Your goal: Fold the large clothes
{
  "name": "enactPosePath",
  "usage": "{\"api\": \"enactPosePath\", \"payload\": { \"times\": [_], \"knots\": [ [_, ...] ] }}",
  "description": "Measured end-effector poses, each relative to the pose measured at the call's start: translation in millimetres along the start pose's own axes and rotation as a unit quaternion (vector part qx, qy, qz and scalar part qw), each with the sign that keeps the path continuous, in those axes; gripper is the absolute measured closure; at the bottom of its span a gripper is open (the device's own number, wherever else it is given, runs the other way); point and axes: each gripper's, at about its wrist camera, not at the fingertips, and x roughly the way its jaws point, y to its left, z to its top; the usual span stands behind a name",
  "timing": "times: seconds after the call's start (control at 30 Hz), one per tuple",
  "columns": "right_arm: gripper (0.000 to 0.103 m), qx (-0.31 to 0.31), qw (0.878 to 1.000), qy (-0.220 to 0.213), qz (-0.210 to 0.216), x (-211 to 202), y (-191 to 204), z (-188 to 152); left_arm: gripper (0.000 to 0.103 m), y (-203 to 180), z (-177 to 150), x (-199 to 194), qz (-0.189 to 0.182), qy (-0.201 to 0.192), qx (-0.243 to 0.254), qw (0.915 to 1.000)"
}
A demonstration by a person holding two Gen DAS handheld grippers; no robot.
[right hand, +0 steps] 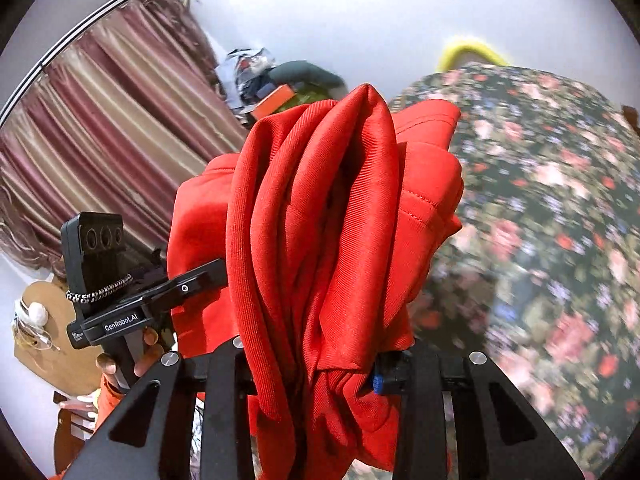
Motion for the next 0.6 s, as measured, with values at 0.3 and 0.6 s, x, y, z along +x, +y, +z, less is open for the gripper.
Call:
{"api": "enactPosePath", "payload": {
  "times": [0.3,0.6],
  "knots": [
    [0.073,0.011,0.999,0.037,0.024,118,13,28,0.060,100,12,13,0.048,0.014,-0.030,0.9983],
    [0.073,0.036,0.996,0.082,0.003,239,-30,22,0.053,210,-3,89,0.056,0.078,-0.143,0.9851]
  ]
}}
